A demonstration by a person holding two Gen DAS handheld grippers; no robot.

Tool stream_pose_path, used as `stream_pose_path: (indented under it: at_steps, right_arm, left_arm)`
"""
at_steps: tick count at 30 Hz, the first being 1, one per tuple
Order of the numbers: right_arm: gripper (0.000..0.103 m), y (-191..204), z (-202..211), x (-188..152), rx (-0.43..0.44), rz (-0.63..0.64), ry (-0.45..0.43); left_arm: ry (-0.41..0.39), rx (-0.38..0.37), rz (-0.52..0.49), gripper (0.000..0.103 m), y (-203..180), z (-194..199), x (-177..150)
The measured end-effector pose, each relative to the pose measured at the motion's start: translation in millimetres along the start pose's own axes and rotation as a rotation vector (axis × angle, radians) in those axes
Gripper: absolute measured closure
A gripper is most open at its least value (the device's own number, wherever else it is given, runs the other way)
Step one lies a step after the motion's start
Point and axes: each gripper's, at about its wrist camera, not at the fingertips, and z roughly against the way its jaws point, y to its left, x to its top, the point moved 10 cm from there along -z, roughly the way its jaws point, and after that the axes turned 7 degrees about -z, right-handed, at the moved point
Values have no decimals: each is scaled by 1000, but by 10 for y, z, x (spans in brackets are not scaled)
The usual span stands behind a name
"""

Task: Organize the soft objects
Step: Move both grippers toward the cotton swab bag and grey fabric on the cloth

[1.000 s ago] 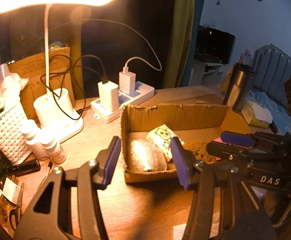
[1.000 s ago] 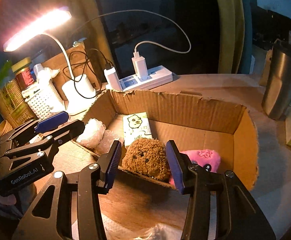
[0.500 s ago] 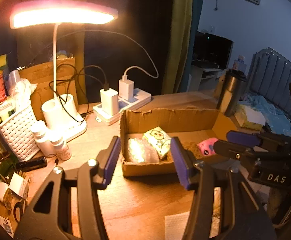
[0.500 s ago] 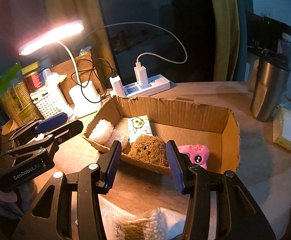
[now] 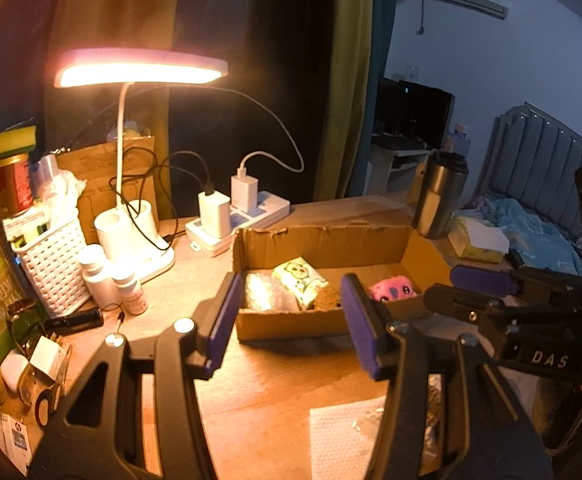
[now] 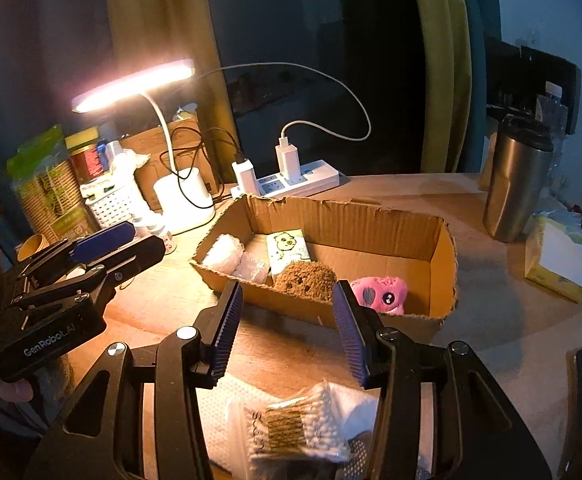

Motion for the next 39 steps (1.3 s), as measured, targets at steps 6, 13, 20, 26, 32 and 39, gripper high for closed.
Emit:
stream_pose_path:
  at_steps: [6,13,20,26,32,39]
  right_arm:
    - [54,39,154,-68,-5,3,-14]
    - [54,76,324,-162,-13,1,-28]
    - [54,56,411,-339,-20,-11,-21]
    - [54,-33,463,-544,-31,-16,0]
    - [54,-227,531,-731,-39,-46,5]
    - [54,-530,599,-920,-56,-95,15]
  left_arm:
    - [-10,0,1,50,-38,162,-51]
    - [-8,-19,3,50,-103,283,-127]
    - [2,-28,7,50,-188,335,-254]
    - [24,-55,16,50,-316,342,-429]
    - [51,-69,-2,50,-526,313,-576]
    - [96,-91,-40,50,-807,216,-704]
